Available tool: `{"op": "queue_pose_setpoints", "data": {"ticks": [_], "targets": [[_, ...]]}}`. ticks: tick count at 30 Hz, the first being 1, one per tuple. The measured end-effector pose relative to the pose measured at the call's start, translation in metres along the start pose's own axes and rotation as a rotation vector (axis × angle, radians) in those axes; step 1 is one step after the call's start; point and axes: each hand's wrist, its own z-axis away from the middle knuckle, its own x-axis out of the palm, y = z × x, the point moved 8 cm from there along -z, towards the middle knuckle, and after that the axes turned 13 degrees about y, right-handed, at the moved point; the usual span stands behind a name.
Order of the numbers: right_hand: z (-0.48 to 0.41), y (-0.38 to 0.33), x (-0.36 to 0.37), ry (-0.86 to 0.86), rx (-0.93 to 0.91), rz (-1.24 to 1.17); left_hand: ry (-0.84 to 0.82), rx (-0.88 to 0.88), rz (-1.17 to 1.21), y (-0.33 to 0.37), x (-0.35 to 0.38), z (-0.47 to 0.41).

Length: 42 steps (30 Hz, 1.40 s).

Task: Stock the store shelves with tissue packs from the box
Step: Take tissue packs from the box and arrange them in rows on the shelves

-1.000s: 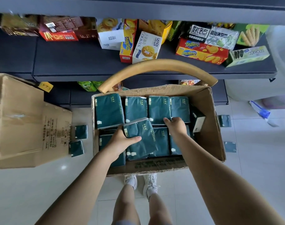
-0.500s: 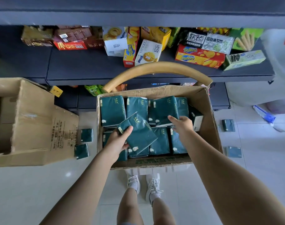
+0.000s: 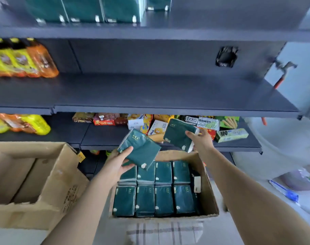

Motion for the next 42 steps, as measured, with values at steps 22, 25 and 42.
{"op": "queue_pose_setpoints", "data": {"ticks": [22,25,42], "targets": [[0.016,-0.323,0.005,0.096,-0.442,-0.387,-0.256,0.678,0.062,0.334,0.054,0.039],[0.006,-0.35,0.011,0.174,-0.467,-0.391,-0.32,0.736,0.041,0.372,0.068,0.031],[-0.101,-0.439,0.043,0.224,-0.601,-0.211,-0.28,0.831,0.093,0.486,0.178,-0.018]]}}
